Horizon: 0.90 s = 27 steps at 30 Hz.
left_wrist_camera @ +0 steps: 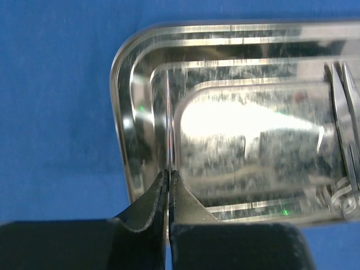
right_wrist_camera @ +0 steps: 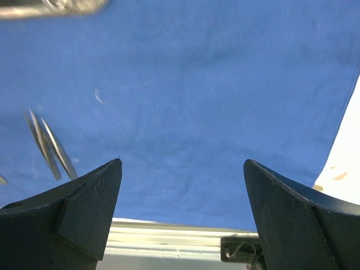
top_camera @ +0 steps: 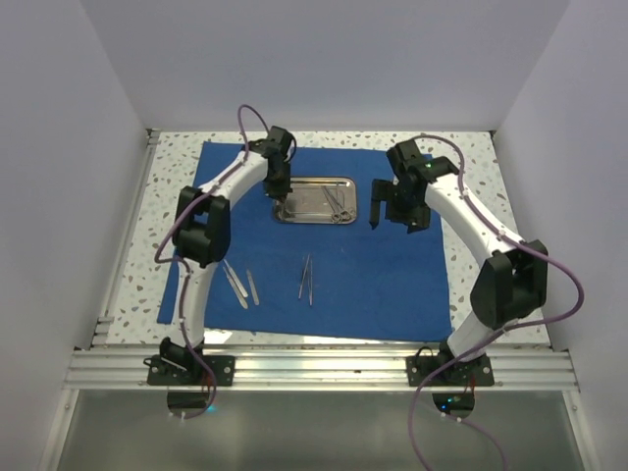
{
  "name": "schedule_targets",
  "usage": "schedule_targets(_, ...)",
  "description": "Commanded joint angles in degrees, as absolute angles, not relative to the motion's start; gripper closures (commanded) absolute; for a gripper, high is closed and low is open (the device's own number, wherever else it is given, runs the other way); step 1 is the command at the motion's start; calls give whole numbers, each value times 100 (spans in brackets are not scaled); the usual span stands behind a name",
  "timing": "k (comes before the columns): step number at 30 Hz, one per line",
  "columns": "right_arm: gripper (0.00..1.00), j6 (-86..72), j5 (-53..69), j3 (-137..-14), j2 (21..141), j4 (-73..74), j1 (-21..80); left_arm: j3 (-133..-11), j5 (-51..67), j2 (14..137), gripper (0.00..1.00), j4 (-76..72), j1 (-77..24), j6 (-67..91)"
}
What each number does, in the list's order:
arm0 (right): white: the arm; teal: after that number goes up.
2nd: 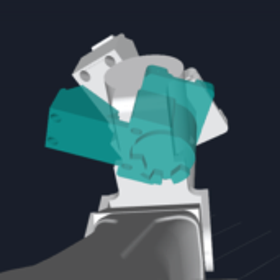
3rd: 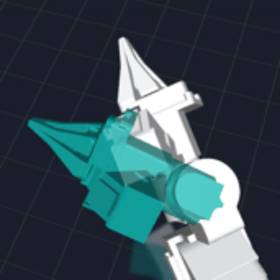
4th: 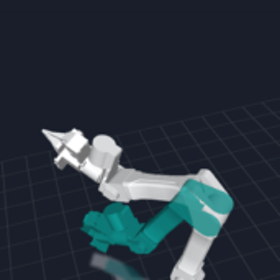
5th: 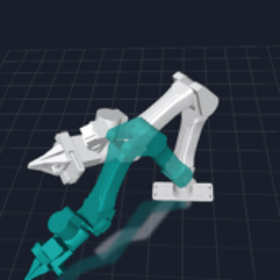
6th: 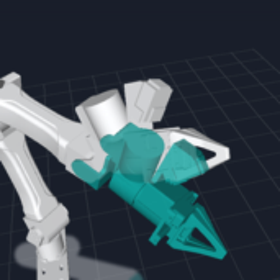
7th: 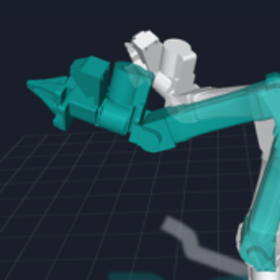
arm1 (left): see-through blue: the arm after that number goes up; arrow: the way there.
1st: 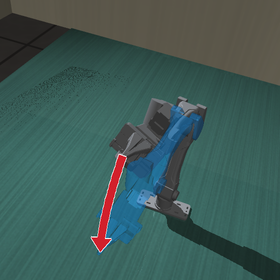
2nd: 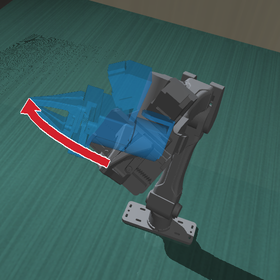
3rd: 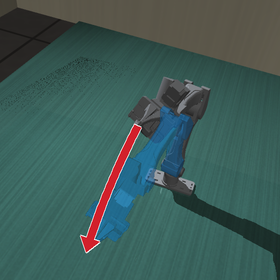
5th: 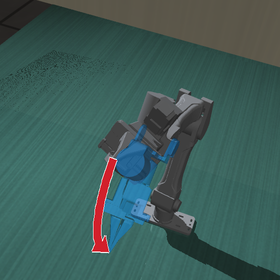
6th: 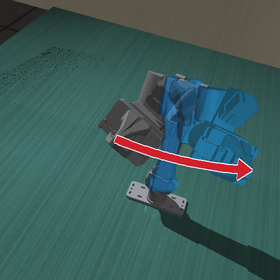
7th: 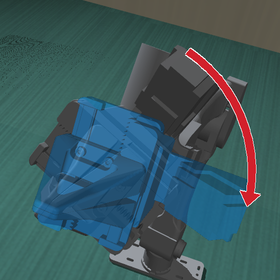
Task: Open and lay out the surgical kit
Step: Pick up the medical item from the container, then place the medical item in the surgical kit.
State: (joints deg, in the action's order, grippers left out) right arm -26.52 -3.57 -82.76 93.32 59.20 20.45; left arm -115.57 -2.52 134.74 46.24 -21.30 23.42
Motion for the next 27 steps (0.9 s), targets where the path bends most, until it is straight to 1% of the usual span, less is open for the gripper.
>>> schedule_targets(1,6,-2514,-439,-8963,9614,5915,2021,-11260,-79,12482,100,4913,-2206,2566)
schedule_targets(5,5,-2470,-369,-9684,10088,5985,2021,-10654,-114,11701,100,4931,-2460,2786)
schedule_targets(9,5,-2443,-211,-10203,10458,6021,2021,-9654,-97,11128,100,4782,-2986,3232)
schedule_targets(14,5,-2478,-97,-10196,10687,5845,2013,-8676,-27,10688,100,4430,-3497,3884)
schedule_targets(18,5,-2479,-70,-9906,10810,5564,2021,-7974,-70,10486,100,4342,-3814,4297)
schedule_targets(19,5,-2479,-70,-9870,10837,5468,2013,-7867,-79,10451,95,4333,-3841,4350)
schedule_targets(20,5,-2479,-88,-9809,10863,5415,2013,-7762,-44,10363,79,4290,-3867,4394)
schedule_targets(22,5,-2487,-114,-9782,10942,5239,2013,-7533,-53,10249,65,4219,-3876,4465)
schedule_targets(23,5,-2505,-97,-9817,10977,5169,2021,-7471,-53,10213,51,4210,-3885,4500)
schedule_targets(24,5,-2522,-97,-9826,10995,5081,2021,-7462,-53,10178,39,4201,-3885,4491)
schedule_targets(26,5,-2592,-18,-9931,11109,4730,2021,-7532,-149,10081,31,4315,-3885,4491)
schedule_targets(27,5,-2610,156,-9958,11162,4589,2039,-7654,-184,10038,30,4524,-3885,4517)
